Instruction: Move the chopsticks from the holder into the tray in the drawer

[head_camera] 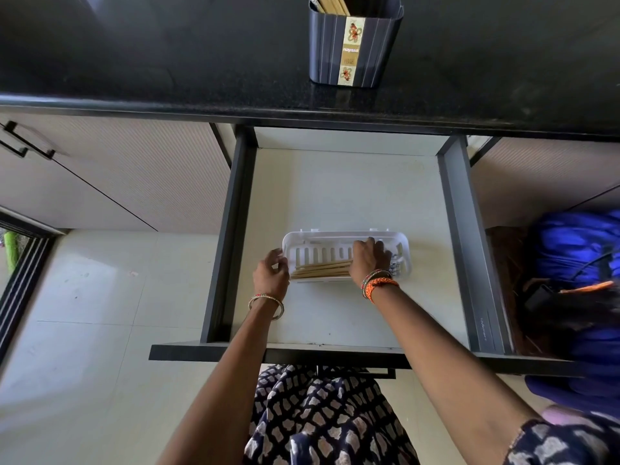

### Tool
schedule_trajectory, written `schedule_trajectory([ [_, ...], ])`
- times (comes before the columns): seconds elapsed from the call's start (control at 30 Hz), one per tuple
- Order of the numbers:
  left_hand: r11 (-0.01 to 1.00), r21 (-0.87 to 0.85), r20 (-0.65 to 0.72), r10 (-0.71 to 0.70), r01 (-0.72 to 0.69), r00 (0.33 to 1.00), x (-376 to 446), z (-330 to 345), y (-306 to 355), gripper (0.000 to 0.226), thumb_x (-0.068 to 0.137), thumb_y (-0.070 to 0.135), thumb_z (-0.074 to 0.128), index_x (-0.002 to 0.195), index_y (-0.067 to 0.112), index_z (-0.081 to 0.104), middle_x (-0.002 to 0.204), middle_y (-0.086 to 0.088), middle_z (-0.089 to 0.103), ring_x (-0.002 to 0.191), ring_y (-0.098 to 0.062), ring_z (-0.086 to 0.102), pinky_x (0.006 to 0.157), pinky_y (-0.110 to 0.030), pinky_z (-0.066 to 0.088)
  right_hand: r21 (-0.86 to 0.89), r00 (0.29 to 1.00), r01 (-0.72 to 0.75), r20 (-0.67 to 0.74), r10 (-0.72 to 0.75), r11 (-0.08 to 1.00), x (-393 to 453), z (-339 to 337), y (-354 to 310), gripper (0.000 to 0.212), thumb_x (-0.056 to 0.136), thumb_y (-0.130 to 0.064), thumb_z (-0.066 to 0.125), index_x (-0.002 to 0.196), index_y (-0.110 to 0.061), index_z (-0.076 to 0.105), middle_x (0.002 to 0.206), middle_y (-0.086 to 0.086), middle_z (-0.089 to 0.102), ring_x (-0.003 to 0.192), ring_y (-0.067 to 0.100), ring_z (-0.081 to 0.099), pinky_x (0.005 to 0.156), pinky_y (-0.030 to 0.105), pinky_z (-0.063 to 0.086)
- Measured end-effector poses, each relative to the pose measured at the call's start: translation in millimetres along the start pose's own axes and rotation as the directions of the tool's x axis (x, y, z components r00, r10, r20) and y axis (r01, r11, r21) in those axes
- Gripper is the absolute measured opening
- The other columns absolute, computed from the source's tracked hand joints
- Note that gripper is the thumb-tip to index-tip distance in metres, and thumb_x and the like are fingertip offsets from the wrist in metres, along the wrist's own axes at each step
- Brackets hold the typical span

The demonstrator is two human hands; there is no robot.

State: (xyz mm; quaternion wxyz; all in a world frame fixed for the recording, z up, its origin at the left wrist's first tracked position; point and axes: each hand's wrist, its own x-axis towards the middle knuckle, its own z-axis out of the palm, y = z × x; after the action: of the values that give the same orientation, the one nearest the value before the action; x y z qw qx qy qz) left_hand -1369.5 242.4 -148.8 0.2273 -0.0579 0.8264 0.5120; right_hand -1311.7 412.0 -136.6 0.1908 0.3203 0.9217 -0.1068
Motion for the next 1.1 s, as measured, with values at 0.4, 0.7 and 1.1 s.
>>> schedule_trajectory([
  [0.4,0.999,-0.029,-0.014,-0.033,0.033,0.999,0,2,-2,0.029,0.089,0.007,0.047,0.116,0.009,0.057,0.114,-0.016,0.065,0.084,-0.026,0.067,0.076,-0.040,0.057,0.021,0.998,-0.060,-0.002,0.060,0.998,4,1,8,0.031,0.084,0.001,0.056,0.114,-0.005,0.062,0.124,0.017,0.054,0.120,0.034,0.050,0.090,0.041,0.050],
  [0.7,1.000,-0.005,-0.012,-0.027,0.027,1.000,-1,1,0,0.029,0.089,0.007,0.048,0.116,0.009,0.057,0.114,-0.016,0.065,0.094,-0.030,0.065,0.085,-0.042,0.055,0.079,0.996,0.061,0.055,-0.066,0.995,8,-18,19,0.028,0.087,0.003,0.049,0.108,-0.005,0.065,0.116,0.014,0.065,0.109,0.033,0.062,0.088,0.037,0.052],
  [1.1,0.839,-0.014,-0.219,0.528,-0.544,0.821,48,-23,212,0.036,0.080,-0.003,0.044,0.110,0.008,0.058,0.111,-0.007,0.064,0.099,-0.016,0.059,0.083,-0.014,0.046,0.392,0.822,0.384,-0.557,-0.117,0.836,27,-234,-31,0.024,0.083,-0.006,0.051,0.086,-0.009,0.074,0.091,0.010,0.074,0.086,0.030,0.069,0.071,0.033,0.056],
])
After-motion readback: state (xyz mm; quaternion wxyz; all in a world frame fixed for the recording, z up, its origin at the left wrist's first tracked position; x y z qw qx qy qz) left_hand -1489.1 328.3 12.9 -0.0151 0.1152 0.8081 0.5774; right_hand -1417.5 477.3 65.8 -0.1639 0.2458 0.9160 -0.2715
